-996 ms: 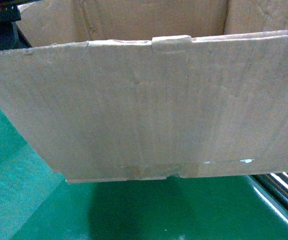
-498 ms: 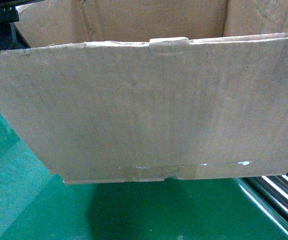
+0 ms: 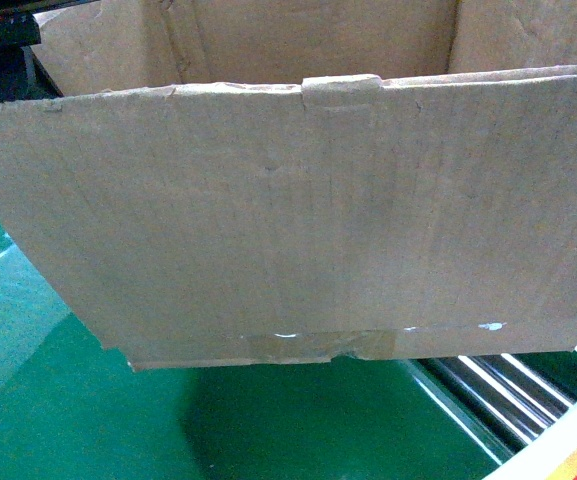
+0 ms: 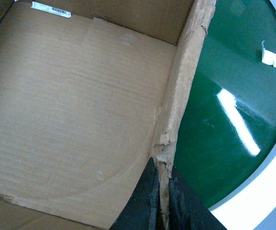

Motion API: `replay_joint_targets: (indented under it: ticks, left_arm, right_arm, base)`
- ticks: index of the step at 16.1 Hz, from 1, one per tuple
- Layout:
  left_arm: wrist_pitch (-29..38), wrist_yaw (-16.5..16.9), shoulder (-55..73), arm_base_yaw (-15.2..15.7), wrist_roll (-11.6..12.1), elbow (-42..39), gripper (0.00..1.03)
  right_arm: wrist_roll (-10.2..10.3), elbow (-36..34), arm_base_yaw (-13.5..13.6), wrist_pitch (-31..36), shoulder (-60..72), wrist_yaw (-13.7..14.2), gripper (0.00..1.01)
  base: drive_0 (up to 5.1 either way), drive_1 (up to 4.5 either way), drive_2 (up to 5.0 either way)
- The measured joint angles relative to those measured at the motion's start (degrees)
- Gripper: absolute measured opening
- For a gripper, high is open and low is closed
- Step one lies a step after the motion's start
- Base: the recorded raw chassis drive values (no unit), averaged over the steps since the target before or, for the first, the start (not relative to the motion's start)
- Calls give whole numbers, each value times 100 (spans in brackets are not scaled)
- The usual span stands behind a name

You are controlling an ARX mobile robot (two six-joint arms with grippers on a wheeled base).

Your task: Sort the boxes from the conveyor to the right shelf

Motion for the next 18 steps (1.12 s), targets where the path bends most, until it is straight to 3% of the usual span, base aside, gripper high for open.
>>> replay_joint_targets:
  ticks: [18]
  left_arm:
    - [0, -2, 0, 0, 0, 0, 2]
  right_arm:
    - [0, 0, 0, 0, 0, 0, 2]
  base:
    - [-120, -120, -120]
